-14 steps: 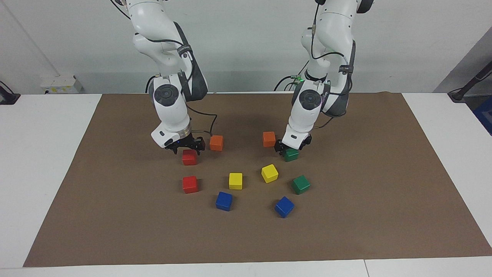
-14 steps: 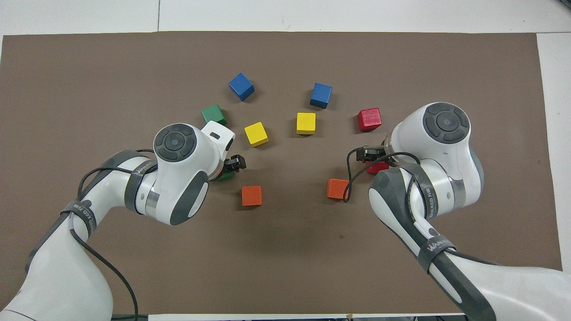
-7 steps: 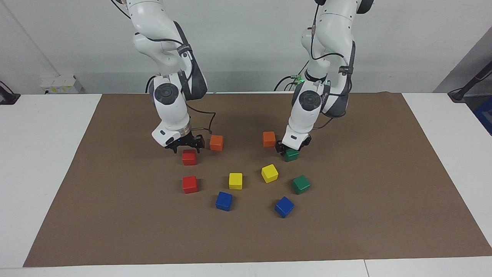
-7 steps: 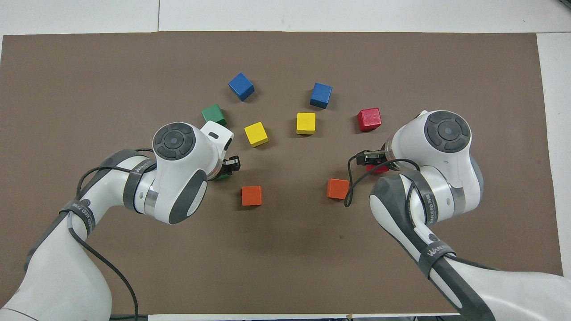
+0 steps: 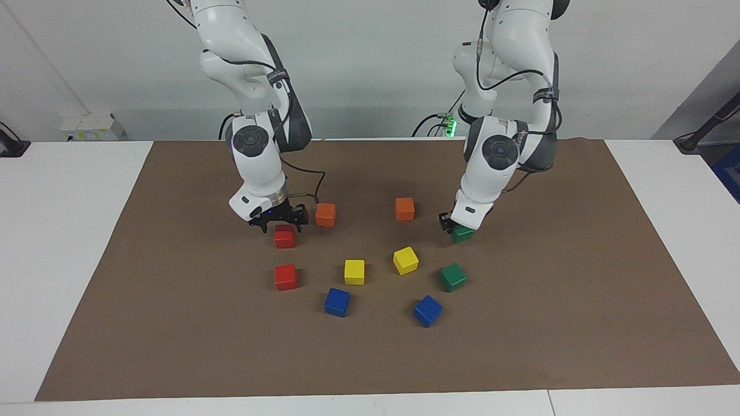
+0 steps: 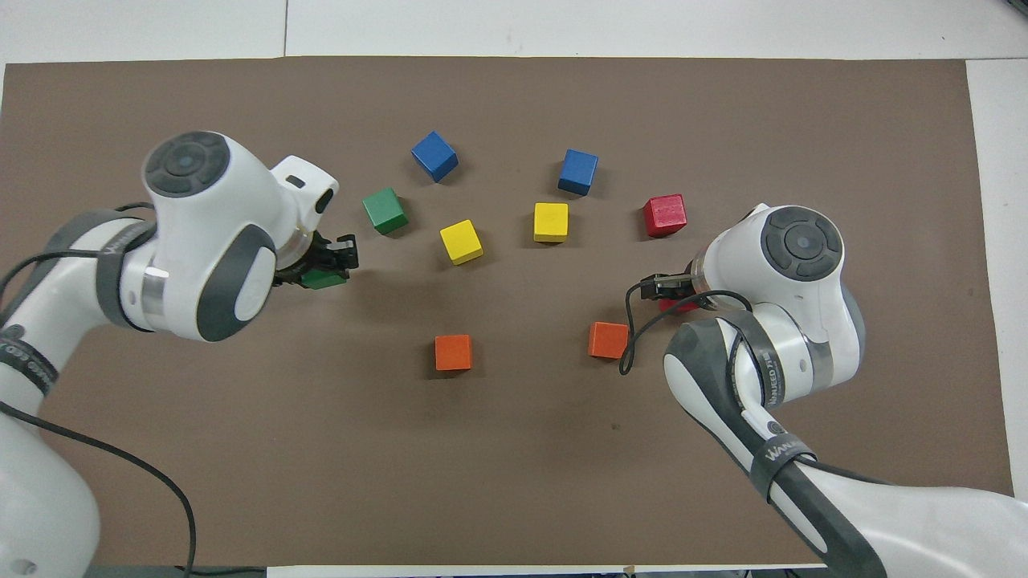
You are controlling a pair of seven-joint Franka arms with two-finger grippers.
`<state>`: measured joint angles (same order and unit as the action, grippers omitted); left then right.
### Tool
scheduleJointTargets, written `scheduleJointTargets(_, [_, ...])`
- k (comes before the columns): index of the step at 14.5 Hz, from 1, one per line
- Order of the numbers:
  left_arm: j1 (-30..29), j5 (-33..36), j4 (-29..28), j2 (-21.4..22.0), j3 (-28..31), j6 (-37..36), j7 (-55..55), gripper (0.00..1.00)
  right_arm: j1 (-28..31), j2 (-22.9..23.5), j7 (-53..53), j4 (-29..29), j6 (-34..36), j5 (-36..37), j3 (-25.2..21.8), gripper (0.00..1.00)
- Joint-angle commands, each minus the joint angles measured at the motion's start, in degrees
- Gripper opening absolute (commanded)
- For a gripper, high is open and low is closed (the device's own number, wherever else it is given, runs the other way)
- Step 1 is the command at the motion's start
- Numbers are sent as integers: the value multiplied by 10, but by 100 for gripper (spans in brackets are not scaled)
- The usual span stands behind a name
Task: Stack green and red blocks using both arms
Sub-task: 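Carry the green cube outward with the left gripper while the right gripper carries red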
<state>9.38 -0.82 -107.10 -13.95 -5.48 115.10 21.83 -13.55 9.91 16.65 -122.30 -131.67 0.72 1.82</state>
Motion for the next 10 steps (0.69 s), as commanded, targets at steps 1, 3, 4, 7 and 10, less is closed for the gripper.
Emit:
scheduleJointTargets(1, [-84, 2, 16, -5, -3, -1, -127, 0, 3, 5, -14, -12, -32, -11, 1, 100])
scheduleJointTargets(3, [-128, 6, 24, -17, -3, 11, -176, 0, 3, 11, -14, -13, -38, -11, 1, 100])
scheduleJointTargets(4, [-135, 7, 33, -27, -2, 19, -189, 0, 3, 15, -14, -14, -42, -11, 1, 100])
scheduleJointTargets(7, [-146, 7, 39, -49, -1, 41, -200, 0, 3, 23, -9, -24, -67, -11, 1, 100])
scheduleJointTargets(10, [-145, 6, 37, -58, -2, 55, -199, 0, 3, 21, -5, -23, -52, -11, 1, 18])
